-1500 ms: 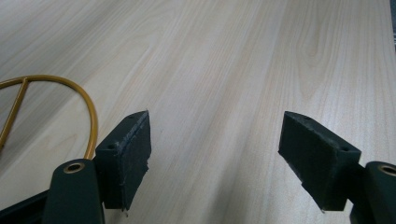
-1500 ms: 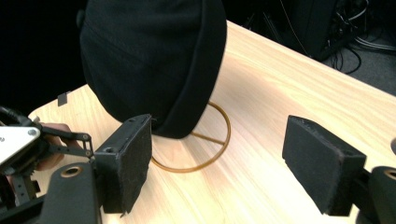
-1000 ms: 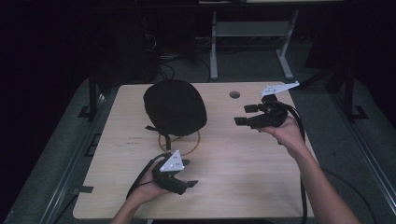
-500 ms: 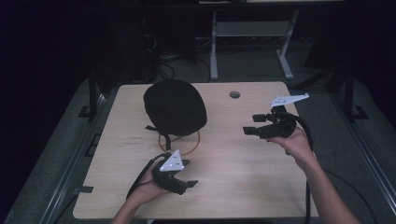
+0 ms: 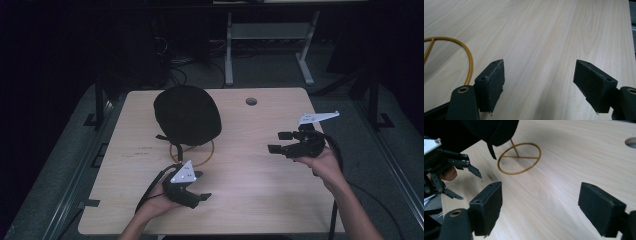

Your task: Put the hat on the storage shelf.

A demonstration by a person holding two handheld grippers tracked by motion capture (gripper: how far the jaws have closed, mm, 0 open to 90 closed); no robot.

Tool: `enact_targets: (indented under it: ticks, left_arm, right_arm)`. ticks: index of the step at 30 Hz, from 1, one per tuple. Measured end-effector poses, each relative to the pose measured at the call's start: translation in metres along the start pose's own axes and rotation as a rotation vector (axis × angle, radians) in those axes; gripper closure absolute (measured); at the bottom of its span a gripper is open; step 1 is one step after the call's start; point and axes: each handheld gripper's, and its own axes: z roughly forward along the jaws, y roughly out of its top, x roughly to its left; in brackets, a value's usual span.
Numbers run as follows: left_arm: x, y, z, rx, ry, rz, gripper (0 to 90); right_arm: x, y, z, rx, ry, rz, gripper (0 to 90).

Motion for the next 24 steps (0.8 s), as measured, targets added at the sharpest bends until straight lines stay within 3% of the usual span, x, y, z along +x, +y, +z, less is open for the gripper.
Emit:
enact_targets:
  ticks: [24]
  left_arm:
    - [0.0, -0.001, 0.001, 0.004, 0.009, -0.003, 24.8]
  right_arm:
    - [-0.01, -0.056, -0.017, -0.024, -0.017, 0.079, 18.8]
